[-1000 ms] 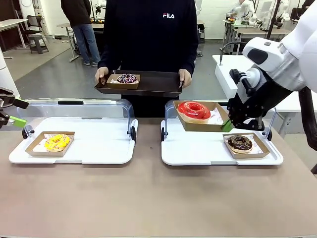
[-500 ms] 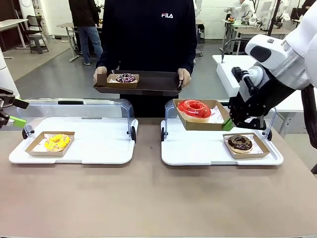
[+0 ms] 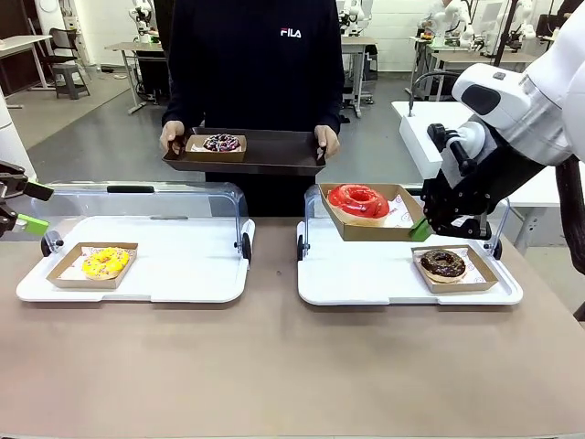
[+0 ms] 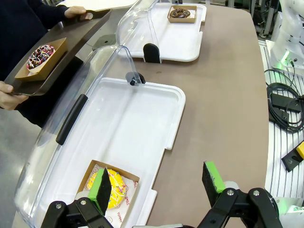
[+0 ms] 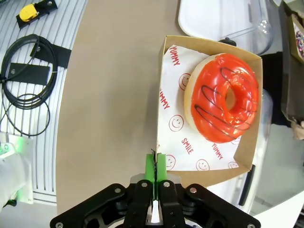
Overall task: Provide the desired donut to the person.
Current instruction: Place the picked Paper togo box onto the Handle tray extended by the person.
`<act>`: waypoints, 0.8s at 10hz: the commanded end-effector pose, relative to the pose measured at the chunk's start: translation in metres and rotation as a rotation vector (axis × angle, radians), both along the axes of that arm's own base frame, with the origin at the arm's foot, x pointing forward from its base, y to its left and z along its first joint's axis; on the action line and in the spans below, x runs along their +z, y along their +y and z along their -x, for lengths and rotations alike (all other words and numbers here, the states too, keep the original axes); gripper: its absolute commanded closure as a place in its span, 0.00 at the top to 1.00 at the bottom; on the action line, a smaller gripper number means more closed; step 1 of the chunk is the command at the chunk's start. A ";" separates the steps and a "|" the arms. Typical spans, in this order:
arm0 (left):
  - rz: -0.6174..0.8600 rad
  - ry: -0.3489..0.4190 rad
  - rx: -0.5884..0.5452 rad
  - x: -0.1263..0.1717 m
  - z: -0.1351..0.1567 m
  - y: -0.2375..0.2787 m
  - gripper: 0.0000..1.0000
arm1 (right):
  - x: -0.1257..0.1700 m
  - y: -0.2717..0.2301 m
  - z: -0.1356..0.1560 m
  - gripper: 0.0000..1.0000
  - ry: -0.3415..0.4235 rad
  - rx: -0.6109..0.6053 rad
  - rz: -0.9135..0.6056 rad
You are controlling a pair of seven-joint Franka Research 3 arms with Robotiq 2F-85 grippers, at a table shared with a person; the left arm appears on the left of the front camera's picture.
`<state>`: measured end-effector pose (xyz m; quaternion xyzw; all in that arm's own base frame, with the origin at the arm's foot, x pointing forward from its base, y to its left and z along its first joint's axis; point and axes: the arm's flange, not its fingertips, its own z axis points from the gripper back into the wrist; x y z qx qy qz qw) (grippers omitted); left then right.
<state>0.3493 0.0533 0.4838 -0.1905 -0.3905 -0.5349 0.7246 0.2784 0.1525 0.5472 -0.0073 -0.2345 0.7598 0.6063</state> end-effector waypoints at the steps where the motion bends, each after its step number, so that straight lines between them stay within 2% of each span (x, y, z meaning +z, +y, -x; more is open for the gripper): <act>1: 0.016 -0.004 -0.004 -0.001 0.000 0.002 1.00 | -0.001 0.001 0.002 0.00 0.003 0.002 0.008; 8: 0.016 -0.004 -0.004 -0.001 0.000 0.002 1.00 | -0.001 0.001 0.002 0.00 0.003 0.002 0.008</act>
